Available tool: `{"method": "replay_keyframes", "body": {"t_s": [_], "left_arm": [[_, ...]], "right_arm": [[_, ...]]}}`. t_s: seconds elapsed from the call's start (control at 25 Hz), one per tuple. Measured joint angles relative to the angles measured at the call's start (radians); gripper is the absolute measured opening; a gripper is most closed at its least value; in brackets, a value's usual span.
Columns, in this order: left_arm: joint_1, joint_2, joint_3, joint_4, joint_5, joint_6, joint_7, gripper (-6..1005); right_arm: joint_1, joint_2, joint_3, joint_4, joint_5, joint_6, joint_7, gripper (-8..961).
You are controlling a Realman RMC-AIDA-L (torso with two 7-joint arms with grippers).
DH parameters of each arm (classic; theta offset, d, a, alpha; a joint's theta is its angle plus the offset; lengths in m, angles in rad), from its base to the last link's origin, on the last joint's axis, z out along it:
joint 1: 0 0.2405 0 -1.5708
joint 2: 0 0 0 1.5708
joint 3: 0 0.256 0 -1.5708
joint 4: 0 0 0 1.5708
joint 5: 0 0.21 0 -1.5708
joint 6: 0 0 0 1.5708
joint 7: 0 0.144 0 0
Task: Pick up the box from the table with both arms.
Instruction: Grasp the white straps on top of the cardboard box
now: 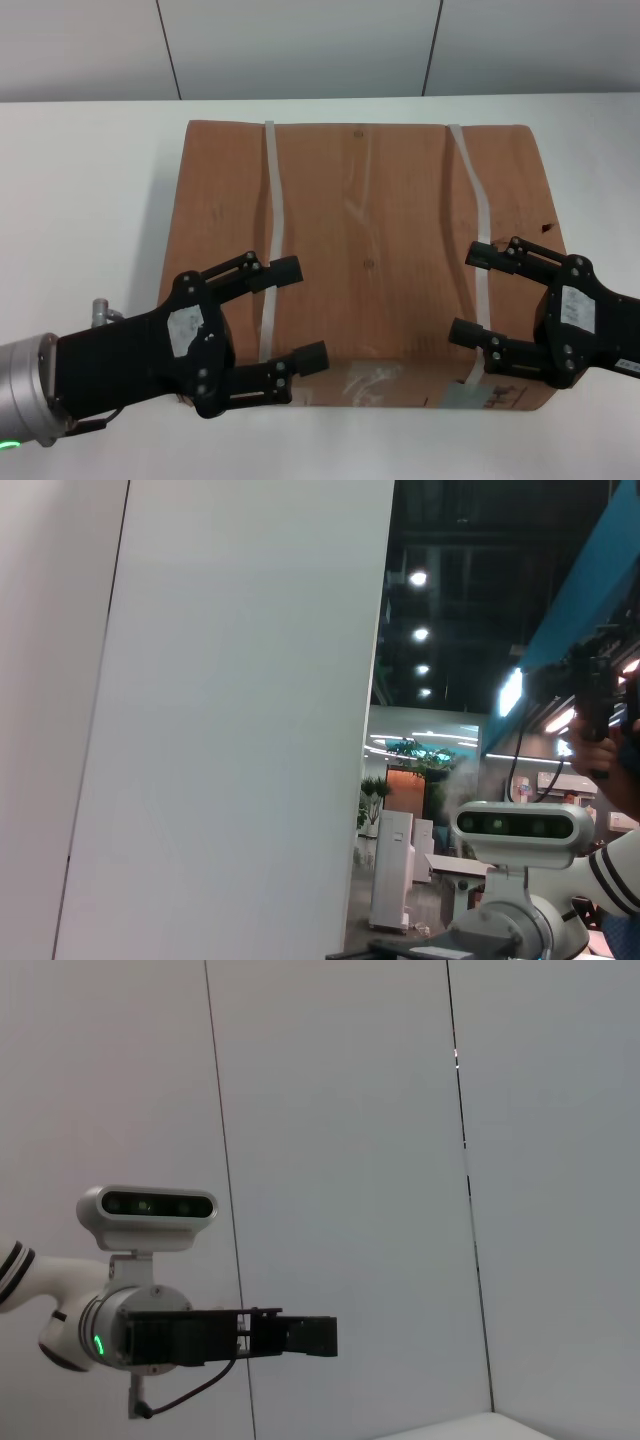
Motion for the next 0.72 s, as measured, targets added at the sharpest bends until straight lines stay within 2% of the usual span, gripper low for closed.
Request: {"method": "replay_keyframes", "body": {"t_s": [0.2, 0.44, 0.56, 0.64, 0.72], "left_arm": [[0.002, -0.002, -0.005, 0.0, -0.007, -0.001, -0.014, 847], [0.009, -0.016, -0.055, 0.0, -0.009, -0.029, -0.044, 847], [0.005, -0.019, -0.076, -0.001, -0.012, -0.1, -0.158, 847], [-0.012, -0.022, -0.089, -0.001, -0.013, -0.184, -0.297, 847], [-0.035, -0.022, -0.092, -0.004, -0.013, -0.276, -0.452, 848]], "right_arm": [[-0.008, 0.001, 0.041, 0.006, 0.006, 0.003, 0.001, 828], [-0.01, 0.003, 0.12, 0.035, 0.004, 0.019, 0.006, 814], [-0.004, 0.007, 0.175, 0.075, 0.007, 0.09, 0.054, 807], [0.023, 0.008, 0.212, 0.136, 0.007, 0.165, 0.154, 803], [0.036, 0.008, 0.215, 0.156, 0.007, 0.186, 0.184, 798]]}}
